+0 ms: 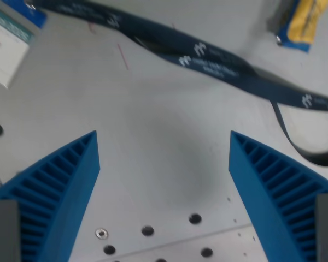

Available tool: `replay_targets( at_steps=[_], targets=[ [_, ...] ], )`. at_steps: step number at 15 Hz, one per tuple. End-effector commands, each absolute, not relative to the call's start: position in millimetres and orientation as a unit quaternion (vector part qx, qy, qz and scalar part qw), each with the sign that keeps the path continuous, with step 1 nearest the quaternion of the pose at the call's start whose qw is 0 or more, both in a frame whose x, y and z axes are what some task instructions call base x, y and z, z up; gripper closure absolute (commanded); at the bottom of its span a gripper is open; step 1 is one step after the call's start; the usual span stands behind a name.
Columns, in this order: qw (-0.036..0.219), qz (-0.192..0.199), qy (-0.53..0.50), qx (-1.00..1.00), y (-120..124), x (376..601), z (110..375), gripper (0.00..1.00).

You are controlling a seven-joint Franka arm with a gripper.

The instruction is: Move in base positive x

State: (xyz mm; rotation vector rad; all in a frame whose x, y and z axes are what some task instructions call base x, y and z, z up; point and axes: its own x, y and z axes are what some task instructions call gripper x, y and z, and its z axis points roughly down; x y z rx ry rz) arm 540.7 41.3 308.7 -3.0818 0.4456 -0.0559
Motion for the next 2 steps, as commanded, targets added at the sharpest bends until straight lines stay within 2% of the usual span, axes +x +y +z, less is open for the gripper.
replay_targets(
  at_steps=[1,2],
  targets=[
    [-0.002,0.002,0.153,-0.988,48.2,561.2,309.8,0.0],
    [-0.002,0.002,0.153,-0.988,49.3,566.8,309.4,0.0]
  ],
)
